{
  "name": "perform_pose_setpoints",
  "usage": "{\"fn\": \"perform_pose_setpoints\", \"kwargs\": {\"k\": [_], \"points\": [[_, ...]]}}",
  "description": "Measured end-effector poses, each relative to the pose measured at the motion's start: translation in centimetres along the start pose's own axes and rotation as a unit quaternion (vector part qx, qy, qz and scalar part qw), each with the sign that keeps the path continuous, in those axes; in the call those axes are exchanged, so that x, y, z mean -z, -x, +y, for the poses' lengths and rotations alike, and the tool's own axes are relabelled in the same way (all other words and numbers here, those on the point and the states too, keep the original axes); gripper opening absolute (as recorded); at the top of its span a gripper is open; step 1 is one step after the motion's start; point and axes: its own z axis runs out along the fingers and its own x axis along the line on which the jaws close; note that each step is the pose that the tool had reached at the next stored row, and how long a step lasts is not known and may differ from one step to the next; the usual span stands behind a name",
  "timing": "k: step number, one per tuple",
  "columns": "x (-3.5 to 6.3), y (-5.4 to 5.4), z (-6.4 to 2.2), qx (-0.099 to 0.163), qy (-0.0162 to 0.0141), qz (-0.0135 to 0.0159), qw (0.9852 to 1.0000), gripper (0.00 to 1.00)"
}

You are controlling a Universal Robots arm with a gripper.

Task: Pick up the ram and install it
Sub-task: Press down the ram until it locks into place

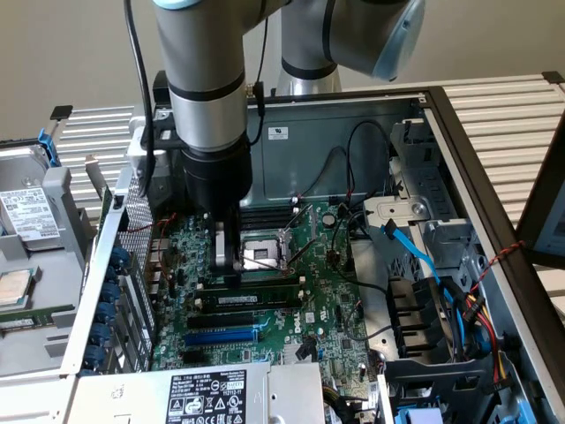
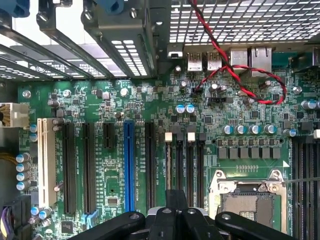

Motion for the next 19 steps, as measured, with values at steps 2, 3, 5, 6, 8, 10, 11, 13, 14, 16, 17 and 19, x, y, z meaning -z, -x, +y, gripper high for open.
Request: {"fn": "perform_pose_setpoints", "kwargs": {"k": [2,3,5,6,8,10,11,13,14,16,17,19], "points": [[-0.08,0.0,0.04,0.000,-0.0032,-0.0002,1.0000,0.10],[-0.13,0.0,0.05,0.000,-0.0049,-0.0003,1.0000,0.10],[-0.21,0.0,0.07,0.000,-0.0080,-0.0005,1.0000,0.10],[-0.22,0.0,0.08,0.000,-0.0083,-0.0005,1.0000,0.10],[-0.72,0.0,0.09,0.000,-0.0085,-0.0014,1.0000,0.10],[-0.71,0.0,0.08,0.000,-0.0085,-0.0021,1.0000,0.10],[-0.58,0.0,0.08,0.000,-0.0090,-0.0030,1.0000,0.10],[0.21,0.0,0.06,0.000,-0.0088,-0.0030,1.0000,0.10],[0.68,0.0,0.07,0.000,-0.0086,-0.0029,1.0000,0.10],[1.45,-0.1,0.05,0.000,-0.0085,-0.0032,1.0000,0.10],[1.61,-0.1,0.04,0.000,-0.0084,-0.0040,1.0000,0.10],[1.64,-0.2,0.00,0.000,-0.0084,-0.0043,1.0000,0.10]]}}
